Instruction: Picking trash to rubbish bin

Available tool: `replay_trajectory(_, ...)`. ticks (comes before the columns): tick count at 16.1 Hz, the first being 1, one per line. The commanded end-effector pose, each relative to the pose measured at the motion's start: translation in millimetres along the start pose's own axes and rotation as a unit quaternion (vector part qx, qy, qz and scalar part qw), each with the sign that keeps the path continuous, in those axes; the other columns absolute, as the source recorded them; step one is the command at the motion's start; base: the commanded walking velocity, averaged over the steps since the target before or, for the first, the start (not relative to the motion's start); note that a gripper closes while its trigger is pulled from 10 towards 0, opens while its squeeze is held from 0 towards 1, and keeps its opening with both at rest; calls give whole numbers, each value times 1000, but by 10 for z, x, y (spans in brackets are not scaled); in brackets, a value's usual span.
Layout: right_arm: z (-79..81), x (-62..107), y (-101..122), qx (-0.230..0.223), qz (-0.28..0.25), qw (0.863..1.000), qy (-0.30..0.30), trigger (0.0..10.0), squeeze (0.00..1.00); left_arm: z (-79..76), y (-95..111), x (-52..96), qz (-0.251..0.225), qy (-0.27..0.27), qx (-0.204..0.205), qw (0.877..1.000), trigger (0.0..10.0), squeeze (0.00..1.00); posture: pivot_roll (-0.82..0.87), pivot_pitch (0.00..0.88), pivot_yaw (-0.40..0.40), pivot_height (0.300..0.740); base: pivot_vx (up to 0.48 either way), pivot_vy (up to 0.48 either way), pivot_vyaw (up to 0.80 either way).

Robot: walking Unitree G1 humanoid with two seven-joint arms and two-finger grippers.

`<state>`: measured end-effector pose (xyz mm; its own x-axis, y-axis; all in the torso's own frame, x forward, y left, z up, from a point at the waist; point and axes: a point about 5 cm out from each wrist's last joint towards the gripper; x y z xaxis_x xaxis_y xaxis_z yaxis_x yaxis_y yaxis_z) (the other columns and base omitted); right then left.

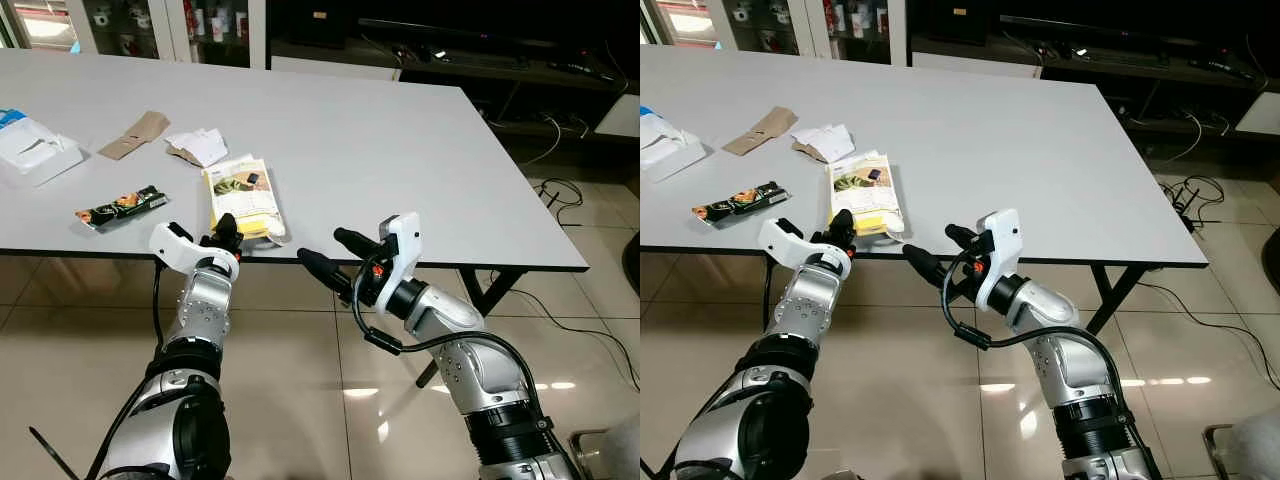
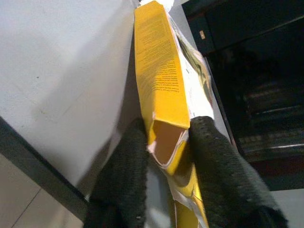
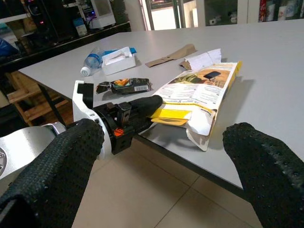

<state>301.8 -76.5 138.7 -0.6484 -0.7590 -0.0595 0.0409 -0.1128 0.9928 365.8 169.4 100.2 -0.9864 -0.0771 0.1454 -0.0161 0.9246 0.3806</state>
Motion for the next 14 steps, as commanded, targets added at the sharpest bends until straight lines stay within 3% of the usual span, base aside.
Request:
replay_trajectory(1, 2, 9, 50, 4, -6, 1000, -1, 10000, 0, -137, -1, -31, 1, -24, -21, 999, 0, 0, -56, 37, -88, 740, 0, 0, 0)
replay_trajectory(5, 3, -1, 41, 2, -6, 1000, -2, 10000, 0, -316, 0, -47, 2, -65, -56, 996, 0, 0, -53, 36, -86, 740, 0, 0, 0)
replay_trajectory(9, 4, -3, 37, 1, -8, 1000, -4, 10000, 0, -323, -33, -28, 7, -71, -80, 994, 0, 0, -52, 35, -82, 740, 0, 0, 0)
replay_trajectory(14, 6, -18, 33, 0, -8, 1000, -4, 10000, 0, -490, 14, -30, -3, -108, -134, 985, 0, 0, -45, 33, -81, 740, 0, 0, 0)
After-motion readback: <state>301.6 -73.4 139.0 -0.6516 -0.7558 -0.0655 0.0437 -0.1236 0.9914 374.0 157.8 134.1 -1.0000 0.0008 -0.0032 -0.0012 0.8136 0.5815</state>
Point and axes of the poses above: a point about 5 cm out from each wrist's last joint towards the gripper, its own x axis pointing back from the gripper into the wrist, its own y axis along the axis of the wrist's last joint, z = x × y, and after that the axes turned 10 degrees about x, right-handed
